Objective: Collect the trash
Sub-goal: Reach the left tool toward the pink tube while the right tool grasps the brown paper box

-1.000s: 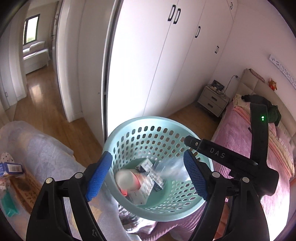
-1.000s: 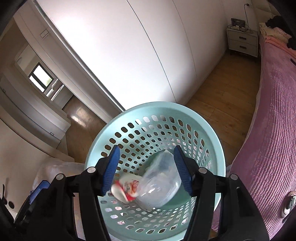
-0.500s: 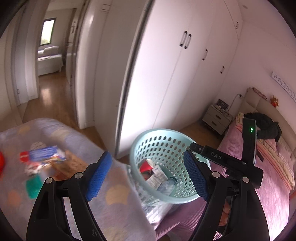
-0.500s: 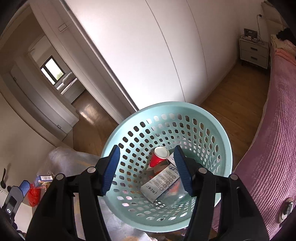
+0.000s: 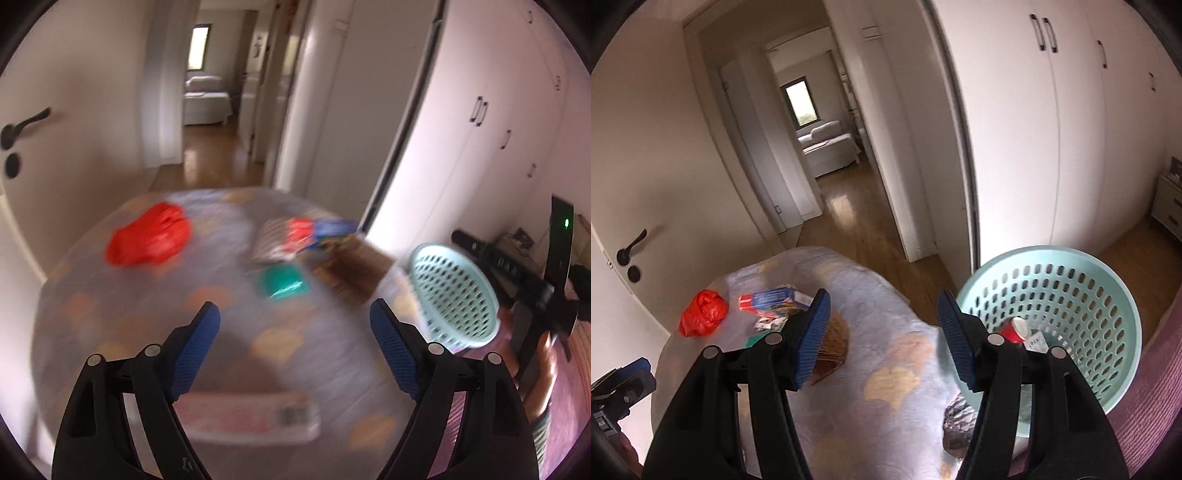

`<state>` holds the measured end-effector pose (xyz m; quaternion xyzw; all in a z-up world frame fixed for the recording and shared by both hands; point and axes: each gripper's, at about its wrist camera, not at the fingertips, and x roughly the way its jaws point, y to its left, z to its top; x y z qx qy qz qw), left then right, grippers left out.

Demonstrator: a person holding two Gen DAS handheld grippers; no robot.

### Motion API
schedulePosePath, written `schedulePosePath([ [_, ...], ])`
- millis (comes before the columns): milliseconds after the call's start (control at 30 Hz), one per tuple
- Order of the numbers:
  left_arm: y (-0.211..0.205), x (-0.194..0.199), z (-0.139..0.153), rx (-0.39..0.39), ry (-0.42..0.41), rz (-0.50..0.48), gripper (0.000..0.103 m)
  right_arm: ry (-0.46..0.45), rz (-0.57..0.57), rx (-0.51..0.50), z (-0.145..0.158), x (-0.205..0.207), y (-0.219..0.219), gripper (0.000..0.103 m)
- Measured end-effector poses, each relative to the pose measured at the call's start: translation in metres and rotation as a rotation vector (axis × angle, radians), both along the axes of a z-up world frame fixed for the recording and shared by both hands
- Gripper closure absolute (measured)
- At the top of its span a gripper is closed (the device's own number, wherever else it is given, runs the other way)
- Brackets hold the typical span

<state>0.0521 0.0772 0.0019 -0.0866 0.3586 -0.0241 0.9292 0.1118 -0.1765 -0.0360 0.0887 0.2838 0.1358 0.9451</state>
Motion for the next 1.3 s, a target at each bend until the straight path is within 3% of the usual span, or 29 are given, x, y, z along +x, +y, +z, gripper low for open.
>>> schedulePosePath([
  [200,0.047,-0.047,-0.026,-0.038,0.068,0.076,0.022,0.006,0.102,-0.052,-0.021,0.007,0.048,0.043],
  [300,0.062,-0.064,-0.038,-0.079,0.075,0.126,0.022,0.018,0.132,-0.088,-0.036,0.011,0.062,0.031],
  [400,0.073,-0.075,-0.051,-0.114,0.077,0.153,0.022,0.037,0.138,-0.143,-0.054,0.015,0.069,0.028],
  [667,0.086,-0.056,-0.086,-0.275,0.162,0.152,0.022,0.163,0.174,-0.144,-0.077,0.056,0.073,0.028],
  [867,0.09,-0.032,-0.094,-0.274,0.17,0.15,0.022,0.229,0.198,-0.111,-0.083,0.078,0.076,0.029],
  [1000,0.094,-0.013,-0.089,-0.264,0.155,0.126,0.022,0.26,0.214,-0.135,-0.088,0.079,0.085,0.063],
  [1133,0.089,0.01,-0.083,-0.223,0.145,0.089,0.022,0.249,0.262,-0.106,-0.087,0.069,0.09,0.085],
  [1233,0.083,0.023,-0.08,-0.202,0.135,0.059,0.022,0.242,0.268,-0.109,-0.087,0.058,0.092,0.095],
  [1300,0.075,0.032,-0.078,-0.19,0.133,0.024,0.022,0.241,0.287,-0.1,-0.087,0.047,0.093,0.096],
])
